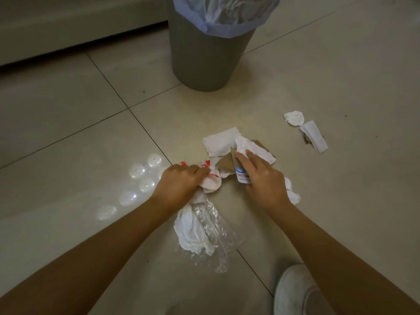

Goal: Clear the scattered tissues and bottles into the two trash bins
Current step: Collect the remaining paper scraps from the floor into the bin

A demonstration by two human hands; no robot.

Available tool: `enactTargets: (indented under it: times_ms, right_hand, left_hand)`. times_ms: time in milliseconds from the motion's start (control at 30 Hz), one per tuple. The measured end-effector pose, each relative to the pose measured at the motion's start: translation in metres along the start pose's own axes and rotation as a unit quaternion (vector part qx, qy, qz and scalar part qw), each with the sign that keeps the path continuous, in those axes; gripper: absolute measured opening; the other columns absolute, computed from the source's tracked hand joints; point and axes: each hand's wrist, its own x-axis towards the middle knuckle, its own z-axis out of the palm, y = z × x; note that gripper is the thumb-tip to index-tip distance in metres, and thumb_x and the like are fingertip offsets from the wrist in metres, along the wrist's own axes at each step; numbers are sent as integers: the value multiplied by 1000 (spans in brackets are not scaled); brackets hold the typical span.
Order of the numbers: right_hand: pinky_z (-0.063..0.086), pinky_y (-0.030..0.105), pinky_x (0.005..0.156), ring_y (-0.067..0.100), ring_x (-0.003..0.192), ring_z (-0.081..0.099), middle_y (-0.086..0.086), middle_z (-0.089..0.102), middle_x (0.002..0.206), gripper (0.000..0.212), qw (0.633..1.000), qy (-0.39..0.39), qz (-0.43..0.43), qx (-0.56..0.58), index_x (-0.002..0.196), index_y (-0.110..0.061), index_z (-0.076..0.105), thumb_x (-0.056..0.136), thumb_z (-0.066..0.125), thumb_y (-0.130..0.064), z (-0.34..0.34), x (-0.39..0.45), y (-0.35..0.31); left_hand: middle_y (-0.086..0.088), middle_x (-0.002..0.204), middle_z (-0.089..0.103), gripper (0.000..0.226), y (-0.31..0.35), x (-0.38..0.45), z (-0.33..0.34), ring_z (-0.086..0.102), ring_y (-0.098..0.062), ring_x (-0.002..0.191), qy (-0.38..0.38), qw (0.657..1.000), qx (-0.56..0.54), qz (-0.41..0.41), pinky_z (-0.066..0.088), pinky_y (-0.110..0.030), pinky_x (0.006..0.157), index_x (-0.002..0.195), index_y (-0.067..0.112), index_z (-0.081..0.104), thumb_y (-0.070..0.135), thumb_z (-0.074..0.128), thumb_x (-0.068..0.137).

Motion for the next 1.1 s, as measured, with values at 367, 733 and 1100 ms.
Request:
enactTargets:
  times_ms: [367,733,1100]
  right_hand:
    - [58,32,64,25,90,69,13,67,116,37,955,243,-167,17,124,-12,62,88,67,-10,-61,33,-20]
    - [58,30,72,25,95,69,12,67,116,36,895,321,-300,76,122,-13,63,88,69,-23,-120,82,-128]
    - [58,38,80,29,109,64,14,63,122,46,824,356,-412,156,132,-17,47,91,64,-28,-189,119,-250]
  left_hand:
    - [-10,99,73,41,-41,-21,-96,72,-28,77,163,986,-1,19,58,-37,61,108,8,71,7,83,69]
    - [-13,109,70,37,-82,-97,-198,69,-30,87,228,965,132,5,58,-38,67,117,8,67,16,74,82]
    - [-16,117,66,38,-106,-187,-312,67,-30,96,257,932,243,-85,57,-41,76,126,12,60,25,57,91]
